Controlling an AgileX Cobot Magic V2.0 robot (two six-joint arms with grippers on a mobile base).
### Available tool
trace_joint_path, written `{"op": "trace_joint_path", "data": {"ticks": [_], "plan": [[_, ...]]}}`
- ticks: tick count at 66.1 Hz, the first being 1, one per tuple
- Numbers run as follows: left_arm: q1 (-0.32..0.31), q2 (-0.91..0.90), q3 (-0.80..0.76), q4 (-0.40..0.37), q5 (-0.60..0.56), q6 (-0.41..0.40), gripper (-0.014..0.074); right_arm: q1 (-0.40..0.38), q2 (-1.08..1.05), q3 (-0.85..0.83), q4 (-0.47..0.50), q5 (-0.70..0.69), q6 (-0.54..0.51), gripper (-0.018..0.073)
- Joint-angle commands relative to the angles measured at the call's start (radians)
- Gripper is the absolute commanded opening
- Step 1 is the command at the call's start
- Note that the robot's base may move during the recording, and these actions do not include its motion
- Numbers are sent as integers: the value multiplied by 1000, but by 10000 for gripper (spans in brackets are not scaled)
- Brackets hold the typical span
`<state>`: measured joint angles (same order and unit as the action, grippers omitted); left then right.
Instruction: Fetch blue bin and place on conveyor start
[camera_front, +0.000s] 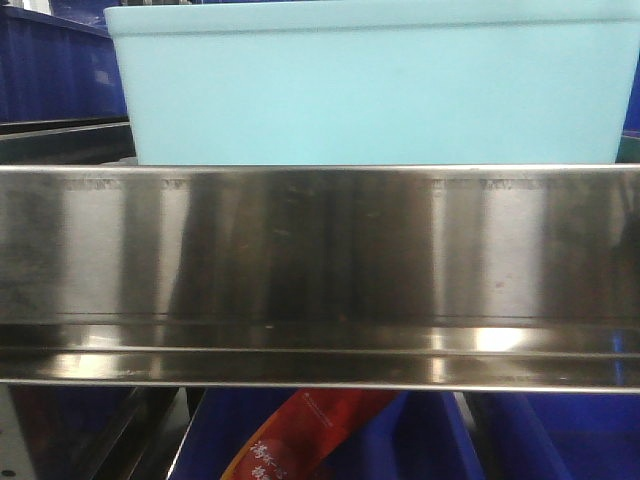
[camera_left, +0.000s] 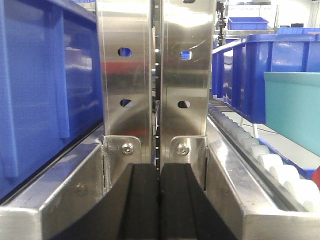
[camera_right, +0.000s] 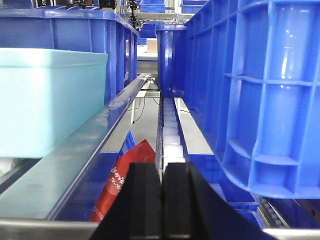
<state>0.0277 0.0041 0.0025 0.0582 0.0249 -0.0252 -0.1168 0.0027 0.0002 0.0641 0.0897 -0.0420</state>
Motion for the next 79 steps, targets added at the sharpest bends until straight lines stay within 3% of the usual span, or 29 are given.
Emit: {"op": "trace_joint_path", "data": {"ticks": [1,49,70,79], "plan": [[-4,-4,-3,-6,-14,6,-111,1,-3,0,2,-17,-2,-162],[-4,-4,-3,-6,-72,6,-111,1,-3,0,2,-20,-2,-162],[-4,-4,-3,-10,-79,6,-111,1,-3,0,2,-149,-2,-162],[-4,-4,-52,-10,-61,6,-111,1,-3,-59,2,-116,-2,-162]]}}
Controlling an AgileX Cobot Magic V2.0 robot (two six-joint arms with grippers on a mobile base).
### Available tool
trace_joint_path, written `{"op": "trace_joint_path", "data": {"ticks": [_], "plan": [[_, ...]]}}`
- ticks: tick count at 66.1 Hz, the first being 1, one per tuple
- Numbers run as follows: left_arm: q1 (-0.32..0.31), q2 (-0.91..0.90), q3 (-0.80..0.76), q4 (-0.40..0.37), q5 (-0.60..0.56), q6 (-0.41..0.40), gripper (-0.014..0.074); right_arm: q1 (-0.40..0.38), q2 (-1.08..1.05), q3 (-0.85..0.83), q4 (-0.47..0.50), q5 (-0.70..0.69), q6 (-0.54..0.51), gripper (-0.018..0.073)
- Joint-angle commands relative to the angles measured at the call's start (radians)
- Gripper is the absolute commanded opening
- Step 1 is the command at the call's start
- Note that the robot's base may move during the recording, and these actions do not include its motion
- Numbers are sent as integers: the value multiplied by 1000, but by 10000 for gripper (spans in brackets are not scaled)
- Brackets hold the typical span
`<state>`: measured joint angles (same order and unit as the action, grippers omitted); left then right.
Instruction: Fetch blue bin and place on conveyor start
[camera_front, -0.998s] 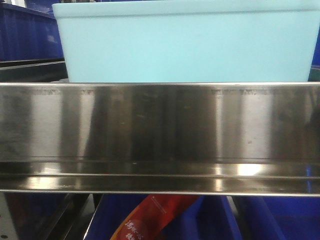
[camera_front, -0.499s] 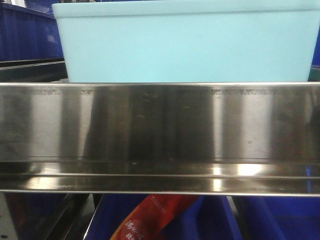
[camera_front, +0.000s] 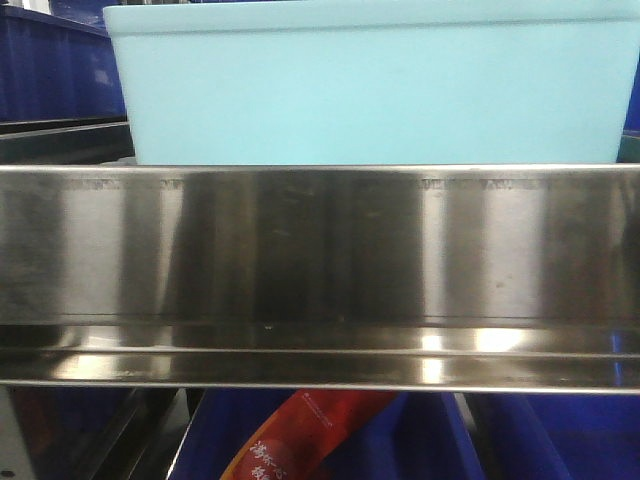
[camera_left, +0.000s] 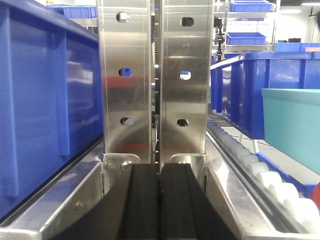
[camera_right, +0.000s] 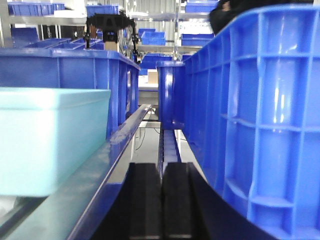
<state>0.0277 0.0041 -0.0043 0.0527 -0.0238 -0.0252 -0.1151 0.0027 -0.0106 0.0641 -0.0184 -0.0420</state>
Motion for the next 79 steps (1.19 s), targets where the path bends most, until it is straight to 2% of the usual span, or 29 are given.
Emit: {"op": "trace_joint_path", "data": {"ticks": [1,5,9,13,16,21,27,29,31,34,43,50,62,70,79], "plan": [[-4,-4,-57,-4,-8,6,-111,-1,-3,-65,2,10,-2,-162],[-4,-4,-121,-4,24,6,-111,-1,-3,-152,2,124,-2,-162],[-7,-4,-189,-4,109,6,-109,-1,-3,-246,2,226,-2,-149],[-16,-4,-251,-4,175,6,-91,-1,-3,-334,2,319,-2,-97],[-27,-2,-291,-4,231,6,-46,-1,4,-377,2,368,-2,-33],[-46,28,-353,1,305,6,71,-1,32,-450,2,423,-2,144],[-59,59,-390,1,345,6,249,-1,70,-496,2,425,-2,360],[-64,64,-394,-14,338,6,297,-1,79,-501,2,422,-2,419],[-72,68,-394,-64,303,6,371,-1,95,-500,2,416,-2,518],[-84,72,-394,-88,292,6,405,-1,113,-500,-9,416,-2,578],[-113,104,-402,-61,309,9,410,-1,157,-502,-9,408,-2,568],[-142,172,-441,-60,360,58,410,-1,200,-533,-9,408,-2,568],[-200,345,-593,-72,519,108,410,1,339,-633,29,441,-25,568],[-247,475,-692,-76,590,107,410,63,446,-704,85,447,-133,568],[-317,599,-781,-96,617,107,410,161,600,-788,85,494,-133,568]]}}
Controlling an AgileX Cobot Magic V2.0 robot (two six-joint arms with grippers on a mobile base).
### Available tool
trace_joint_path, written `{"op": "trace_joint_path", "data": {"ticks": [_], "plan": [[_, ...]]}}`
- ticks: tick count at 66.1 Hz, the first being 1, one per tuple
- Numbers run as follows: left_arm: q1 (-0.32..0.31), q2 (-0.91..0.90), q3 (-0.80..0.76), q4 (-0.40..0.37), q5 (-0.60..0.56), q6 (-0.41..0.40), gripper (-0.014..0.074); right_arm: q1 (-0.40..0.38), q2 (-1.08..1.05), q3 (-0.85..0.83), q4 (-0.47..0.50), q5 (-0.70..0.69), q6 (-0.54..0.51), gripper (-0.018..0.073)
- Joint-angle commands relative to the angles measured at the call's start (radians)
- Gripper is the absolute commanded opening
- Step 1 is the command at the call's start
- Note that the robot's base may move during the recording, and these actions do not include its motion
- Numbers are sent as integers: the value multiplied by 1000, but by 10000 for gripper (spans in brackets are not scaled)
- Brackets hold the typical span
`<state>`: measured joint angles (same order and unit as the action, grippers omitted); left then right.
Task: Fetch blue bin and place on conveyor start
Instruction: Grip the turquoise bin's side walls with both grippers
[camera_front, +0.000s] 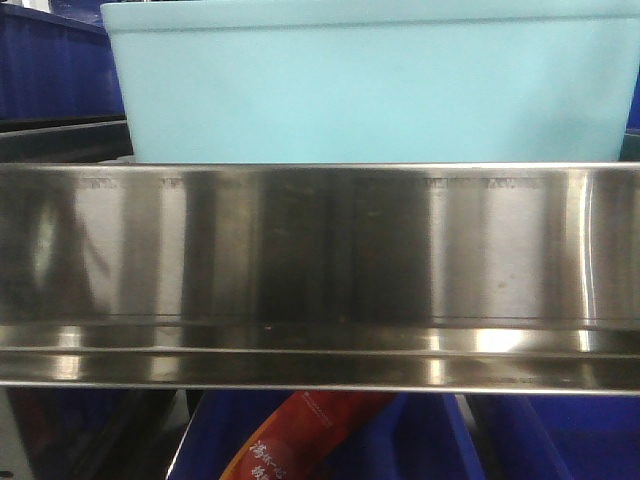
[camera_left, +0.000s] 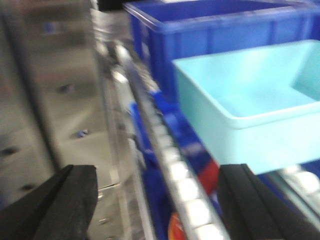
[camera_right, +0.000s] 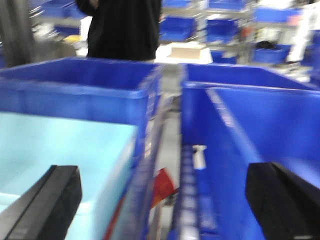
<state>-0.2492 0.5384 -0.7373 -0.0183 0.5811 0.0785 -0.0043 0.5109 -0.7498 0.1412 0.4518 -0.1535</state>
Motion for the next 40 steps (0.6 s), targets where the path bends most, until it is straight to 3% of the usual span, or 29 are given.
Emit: {"op": "trace_joint_path", "data": {"ticks": [1,11,22,29,40], "plan": [[-48,78,-56,-30,12,4,410,60,109,-58,8,33,-22,568],[-177,219,-130,-68,15,4,410,126,268,-164,8,110,-22,568],[-323,420,-260,-68,13,-5,410,136,426,-322,13,214,-13,568],[-338,552,-398,-69,42,-22,410,136,525,-465,13,318,34,568],[-307,771,-678,18,191,-186,409,136,687,-684,-35,547,86,568]]}}
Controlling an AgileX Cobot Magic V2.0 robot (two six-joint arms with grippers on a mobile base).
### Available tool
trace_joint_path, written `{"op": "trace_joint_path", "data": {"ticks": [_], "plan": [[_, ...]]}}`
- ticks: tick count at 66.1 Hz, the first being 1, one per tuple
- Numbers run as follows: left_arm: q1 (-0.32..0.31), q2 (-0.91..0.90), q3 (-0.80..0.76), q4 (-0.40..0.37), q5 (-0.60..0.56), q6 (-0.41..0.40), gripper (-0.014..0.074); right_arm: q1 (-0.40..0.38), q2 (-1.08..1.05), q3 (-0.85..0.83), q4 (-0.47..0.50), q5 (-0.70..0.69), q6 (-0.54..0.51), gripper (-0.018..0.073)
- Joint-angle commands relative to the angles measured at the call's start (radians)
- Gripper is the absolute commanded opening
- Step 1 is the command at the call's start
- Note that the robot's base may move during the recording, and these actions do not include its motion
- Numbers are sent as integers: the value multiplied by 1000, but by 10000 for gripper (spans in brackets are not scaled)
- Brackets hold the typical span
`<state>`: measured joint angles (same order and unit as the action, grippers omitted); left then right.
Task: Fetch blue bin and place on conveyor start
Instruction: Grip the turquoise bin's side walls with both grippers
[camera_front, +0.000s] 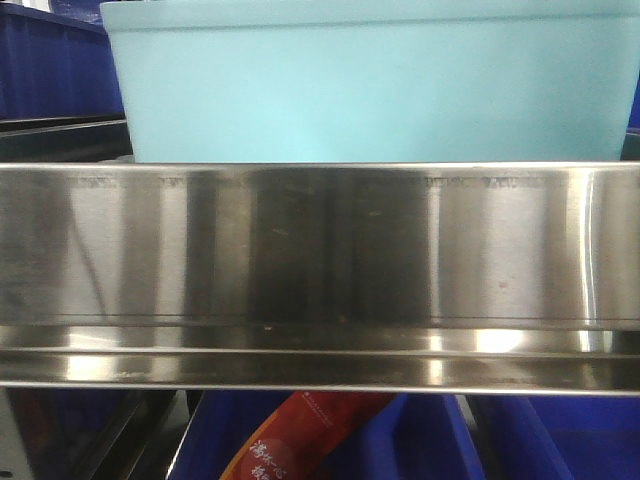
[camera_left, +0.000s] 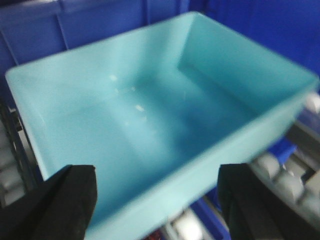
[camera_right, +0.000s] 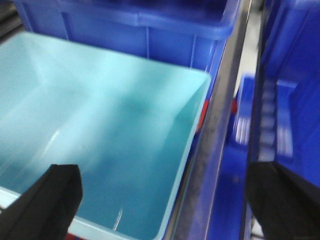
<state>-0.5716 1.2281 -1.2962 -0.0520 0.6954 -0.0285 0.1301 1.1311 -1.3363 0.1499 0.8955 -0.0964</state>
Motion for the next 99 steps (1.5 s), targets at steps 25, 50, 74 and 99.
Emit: {"op": "trace_joint_path", "data": {"ticks": [25,50,74,99], "plan": [[148,422,-468,153,387,-167,409,2,330,-279,-118,247,143,568],[212,553,-468,99,389,-167,409,2,515,-279,-73,185,143,565],[212,587,-468,52,400,-167,20,2,580,-279,-76,188,143,-9],[199,468,-473,68,453,-167,-111,2,462,-279,-89,202,145,-153]]}}
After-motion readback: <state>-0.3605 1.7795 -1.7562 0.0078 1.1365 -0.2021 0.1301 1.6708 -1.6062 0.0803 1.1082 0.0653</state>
